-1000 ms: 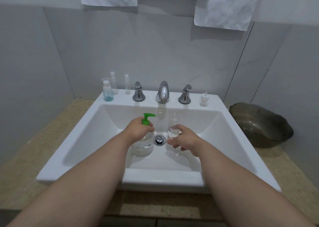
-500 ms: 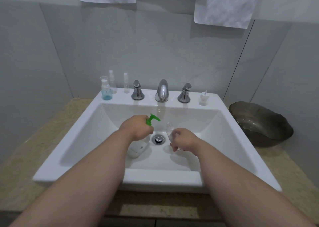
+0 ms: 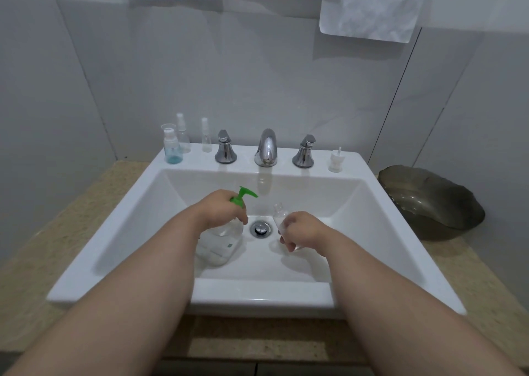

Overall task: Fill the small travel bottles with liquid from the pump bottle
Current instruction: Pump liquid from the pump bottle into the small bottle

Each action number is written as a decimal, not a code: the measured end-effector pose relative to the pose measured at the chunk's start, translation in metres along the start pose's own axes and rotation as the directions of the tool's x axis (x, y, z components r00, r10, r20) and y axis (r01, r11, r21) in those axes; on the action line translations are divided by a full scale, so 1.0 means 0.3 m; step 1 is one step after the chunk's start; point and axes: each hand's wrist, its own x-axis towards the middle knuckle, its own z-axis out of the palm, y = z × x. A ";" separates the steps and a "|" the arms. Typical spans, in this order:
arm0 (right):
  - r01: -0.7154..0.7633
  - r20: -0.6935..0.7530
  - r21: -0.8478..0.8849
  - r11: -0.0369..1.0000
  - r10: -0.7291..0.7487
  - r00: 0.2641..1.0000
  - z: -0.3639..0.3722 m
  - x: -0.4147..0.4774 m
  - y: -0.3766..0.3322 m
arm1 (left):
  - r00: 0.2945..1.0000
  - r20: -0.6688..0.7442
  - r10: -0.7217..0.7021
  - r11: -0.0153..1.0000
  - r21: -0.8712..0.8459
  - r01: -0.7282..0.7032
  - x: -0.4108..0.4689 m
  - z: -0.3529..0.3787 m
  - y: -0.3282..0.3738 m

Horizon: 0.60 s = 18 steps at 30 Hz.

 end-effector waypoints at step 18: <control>0.073 0.024 0.006 0.997 -0.074 0.997 -0.009 -0.051 -0.042 | 0.996 -0.088 0.010 0.998 0.062 -0.004 0.009 0.040 0.029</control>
